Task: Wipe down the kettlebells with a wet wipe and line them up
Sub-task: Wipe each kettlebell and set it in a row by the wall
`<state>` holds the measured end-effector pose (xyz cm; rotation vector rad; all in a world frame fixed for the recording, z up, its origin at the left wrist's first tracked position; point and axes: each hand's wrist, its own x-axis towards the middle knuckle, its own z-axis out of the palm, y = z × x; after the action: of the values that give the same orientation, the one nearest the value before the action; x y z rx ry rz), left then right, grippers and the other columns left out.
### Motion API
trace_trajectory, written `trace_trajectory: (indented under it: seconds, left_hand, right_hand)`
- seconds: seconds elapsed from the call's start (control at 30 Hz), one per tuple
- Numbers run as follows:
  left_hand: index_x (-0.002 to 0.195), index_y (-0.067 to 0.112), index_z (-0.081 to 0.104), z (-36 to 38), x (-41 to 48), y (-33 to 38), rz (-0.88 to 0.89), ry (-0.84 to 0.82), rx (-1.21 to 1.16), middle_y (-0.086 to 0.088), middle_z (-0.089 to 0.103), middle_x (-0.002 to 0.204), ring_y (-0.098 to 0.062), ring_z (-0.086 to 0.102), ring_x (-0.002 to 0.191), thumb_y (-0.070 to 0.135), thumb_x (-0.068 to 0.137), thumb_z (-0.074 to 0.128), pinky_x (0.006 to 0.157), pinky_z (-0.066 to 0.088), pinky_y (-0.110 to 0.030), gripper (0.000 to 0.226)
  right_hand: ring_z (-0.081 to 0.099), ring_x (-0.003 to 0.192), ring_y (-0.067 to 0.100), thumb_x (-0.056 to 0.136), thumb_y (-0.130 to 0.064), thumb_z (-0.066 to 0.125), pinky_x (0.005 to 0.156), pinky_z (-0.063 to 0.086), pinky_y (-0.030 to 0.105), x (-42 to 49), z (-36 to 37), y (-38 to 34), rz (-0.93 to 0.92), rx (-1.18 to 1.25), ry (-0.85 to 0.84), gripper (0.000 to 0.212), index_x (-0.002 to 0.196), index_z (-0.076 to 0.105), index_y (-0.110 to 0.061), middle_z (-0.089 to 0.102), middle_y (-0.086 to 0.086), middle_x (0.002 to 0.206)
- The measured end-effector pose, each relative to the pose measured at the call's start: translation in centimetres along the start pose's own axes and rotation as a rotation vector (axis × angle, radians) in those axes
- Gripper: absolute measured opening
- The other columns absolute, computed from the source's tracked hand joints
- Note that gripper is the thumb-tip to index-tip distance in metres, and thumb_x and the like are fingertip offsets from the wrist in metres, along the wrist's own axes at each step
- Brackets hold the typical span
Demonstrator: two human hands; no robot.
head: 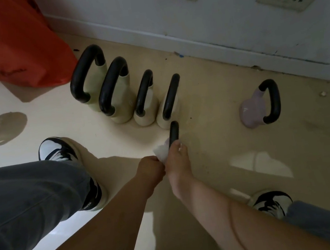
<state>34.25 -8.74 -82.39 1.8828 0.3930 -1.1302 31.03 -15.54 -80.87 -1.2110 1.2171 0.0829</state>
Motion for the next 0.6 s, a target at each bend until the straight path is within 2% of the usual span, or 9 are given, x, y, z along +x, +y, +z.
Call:
trace_trajectory:
  seconds: [0.07, 0.13, 0.17, 0.23, 0.3, 0.4, 0.5, 0.57, 0.6]
  left_hand:
    - [0.101, -0.004, 0.070, 0.0, 0.1, 0.3, -0.007, 0.015, -0.038, -0.025, 0.071, 0.098, -0.026, 0.062, 0.079, -0.002, 0.093, 0.051, 0.074, 0.053, -0.035, 0.021]
    - [0.102, 0.003, 0.067, 0.2, 0.4, 0.8, 0.011, 0.025, -0.052, -0.016, 0.069, 0.099, -0.027, 0.065, 0.087, -0.003, 0.093, 0.049, 0.084, 0.056, -0.039, 0.021]
    - [0.098, 0.000, 0.067, 0.3, 0.5, 1.2, 0.031, 0.021, -0.034, -0.018, 0.070, 0.099, -0.028, 0.066, 0.088, -0.004, 0.091, 0.050, 0.085, 0.057, -0.040, 0.018]
    - [0.096, -0.009, 0.067, 0.6, 0.4, 2.0, 0.070, 0.049, 0.005, -0.026, 0.071, 0.098, -0.027, 0.064, 0.081, -0.003, 0.089, 0.050, 0.074, 0.053, -0.035, 0.019]
    - [0.095, -0.004, 0.069, 0.8, -0.1, 3.1, 0.100, 0.095, 0.017, -0.021, 0.069, 0.095, -0.023, 0.057, 0.075, -0.002, 0.090, 0.048, 0.066, 0.046, -0.029, 0.022]
    - [0.098, 0.004, 0.070, 1.1, -0.4, 4.2, 0.146, 0.104, 0.037, -0.006, 0.063, 0.083, -0.016, 0.055, 0.070, -0.002, 0.094, 0.046, 0.060, 0.044, -0.022, 0.025]
    - [0.099, 0.004, 0.074, 2.2, -1.2, 5.7, 0.175, 0.009, -0.032, -0.002, 0.071, 0.085, -0.015, 0.065, 0.077, 0.001, 0.097, 0.051, 0.056, 0.049, -0.015, 0.023]
    - [0.101, 0.008, 0.076, 3.2, -1.5, 6.7, 0.228, -0.025, -0.084, -0.004, 0.075, 0.093, -0.019, 0.069, 0.089, 0.000, 0.096, 0.051, 0.070, 0.057, -0.021, 0.028]
    - [0.101, 0.012, 0.077, 3.7, -1.5, 7.2, 0.252, -0.027, -0.094, -0.002, 0.076, 0.094, -0.019, 0.070, 0.092, 0.002, 0.096, 0.050, 0.077, 0.059, -0.025, 0.030]
  right_hand:
    - [0.063, 0.112, 0.026, 0.104, -0.049, 0.033, 0.101, 0.051, 0.038, 0.8, -0.5, -2.0, 0.209, 0.185, 0.017, 0.052, 0.138, 0.057, -0.019, 0.066, 0.008, 0.126]
    - [0.061, 0.119, 0.032, 0.106, -0.037, 0.035, 0.100, 0.046, 0.036, 2.1, -1.4, -4.4, 0.308, 0.302, 0.012, 0.045, 0.135, 0.057, -0.010, 0.063, 0.013, 0.131]
    - [0.056, 0.128, 0.036, 0.108, -0.029, 0.032, 0.098, 0.044, 0.038, 2.9, -1.9, -5.6, 0.331, 0.333, 0.003, 0.046, 0.142, 0.051, -0.005, 0.057, 0.019, 0.141]
    - [0.041, 0.144, 0.037, 0.105, -0.025, 0.028, 0.111, 0.036, 0.039, 4.0, -2.3, -7.0, 0.423, 0.353, -0.108, 0.056, 0.151, 0.035, 0.007, 0.044, 0.026, 0.154]
    - [0.047, 0.140, 0.038, 0.098, -0.030, 0.033, 0.121, 0.032, 0.042, 4.8, -2.0, -7.4, 0.507, 0.372, -0.137, 0.066, 0.147, 0.040, 0.012, 0.052, 0.030, 0.145]
    - [0.066, 0.106, 0.034, 0.100, -0.025, 0.042, 0.096, 0.052, 0.039, 5.0, -2.2, -7.3, 0.501, 0.385, -0.032, 0.045, 0.130, 0.060, 0.003, 0.069, 0.020, 0.116]
    - [0.059, 0.106, 0.042, 0.104, -0.021, 0.039, 0.079, 0.052, 0.039, 4.9, -3.1, -8.2, 0.512, 0.406, -0.008, 0.053, 0.149, 0.042, 0.006, 0.052, 0.023, 0.147]
    - [0.056, 0.100, 0.044, 0.105, -0.020, 0.035, 0.065, 0.052, 0.035, 5.4, -3.7, -8.8, 0.489, 0.434, -0.026, 0.056, 0.152, 0.035, 0.010, 0.045, 0.024, 0.153]
    - [0.058, 0.108, 0.042, 0.105, -0.020, 0.034, 0.071, 0.051, 0.034, 5.6, -4.1, -9.2, 0.474, 0.426, -0.054, 0.054, 0.147, 0.039, 0.012, 0.051, 0.025, 0.148]
